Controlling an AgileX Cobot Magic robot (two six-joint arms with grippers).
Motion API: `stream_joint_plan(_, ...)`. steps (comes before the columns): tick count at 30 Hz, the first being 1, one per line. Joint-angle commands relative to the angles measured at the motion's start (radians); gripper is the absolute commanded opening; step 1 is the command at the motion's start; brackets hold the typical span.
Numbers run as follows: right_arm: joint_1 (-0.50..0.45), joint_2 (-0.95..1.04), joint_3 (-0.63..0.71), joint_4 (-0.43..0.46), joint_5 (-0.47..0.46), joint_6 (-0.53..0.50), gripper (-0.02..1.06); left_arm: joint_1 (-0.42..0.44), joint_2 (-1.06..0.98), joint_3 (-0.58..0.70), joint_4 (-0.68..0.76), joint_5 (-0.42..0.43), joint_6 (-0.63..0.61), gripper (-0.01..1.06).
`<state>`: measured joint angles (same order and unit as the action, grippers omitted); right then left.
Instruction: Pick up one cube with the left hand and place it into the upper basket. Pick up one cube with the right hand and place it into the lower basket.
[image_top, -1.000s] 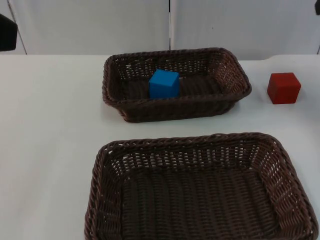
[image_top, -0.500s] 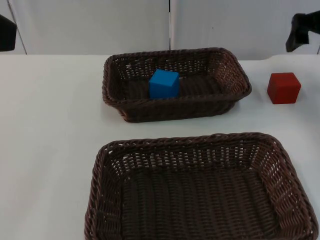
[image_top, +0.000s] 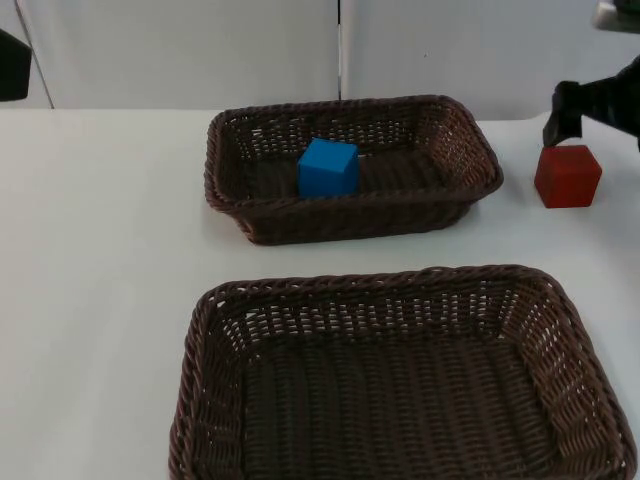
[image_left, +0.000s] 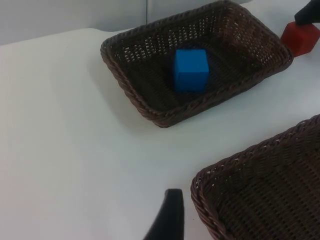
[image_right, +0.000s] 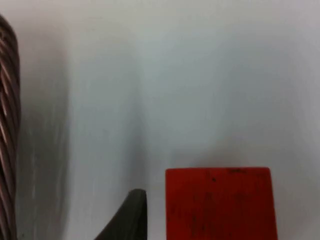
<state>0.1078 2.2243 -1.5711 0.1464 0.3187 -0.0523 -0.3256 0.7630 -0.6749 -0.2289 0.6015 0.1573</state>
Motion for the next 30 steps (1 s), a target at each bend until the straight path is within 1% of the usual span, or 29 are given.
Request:
stream_joint_plan(1, 0.007, 0.004, -0.003, 0.007, -0.046, -0.025, 1.05, 0.002, -0.006, 0.007, 0.006, -0.011, -0.005, 0.77)
stream_joint_plan(6, 0.007, 0.026, -0.003, 0.018, -0.075, -0.049, 1.05, 0.002, -0.006, 0.007, 0.006, -0.011, -0.005, 0.77)
stream_joint_plan(9, 0.016, 0.04, -0.003, 0.018, -0.077, -0.048, 1.05, 0.002, -0.006, 0.007, 0.006, -0.011, -0.005, 0.77)
stream_joint_plan(15, 0.035, 0.066, -0.003, 0.018, -0.109, -0.056, 1.05, 0.002, -0.006, 0.007, 0.006, -0.013, -0.005, 0.77)
stream_joint_plan(21, 0.042, 0.085, -0.003, 0.018, -0.113, -0.056, 1.04, 0.002, -0.006, 0.007, 0.006, -0.013, -0.005, 0.77)
stream_joint_plan(24, 0.042, 0.091, -0.003, 0.014, -0.108, -0.056, 0.98, 0.002, -0.006, 0.007, 0.006, -0.013, -0.005, 0.77)
stream_joint_plan(25, 0.042, 0.091, -0.003, 0.014, -0.108, -0.056, 0.98, 0.002, -0.006, 0.007, 0.006, -0.013, -0.005, 0.77)
stream_joint_plan(27, 0.042, 0.091, -0.003, 0.014, -0.101, -0.056, 0.89, 0.002, -0.006, 0.007, 0.006, -0.013, -0.005, 0.77)
stream_joint_plan(29, 0.042, 0.091, -0.003, 0.014, -0.092, -0.056, 0.78, 0.002, -0.006, 0.007, 0.006, -0.013, -0.005, 0.77)
stream_joint_plan(30, 0.042, 0.091, -0.003, 0.014, -0.092, -0.056, 0.78, 0.002, -0.006, 0.007, 0.006, -0.013, -0.005, 0.77)
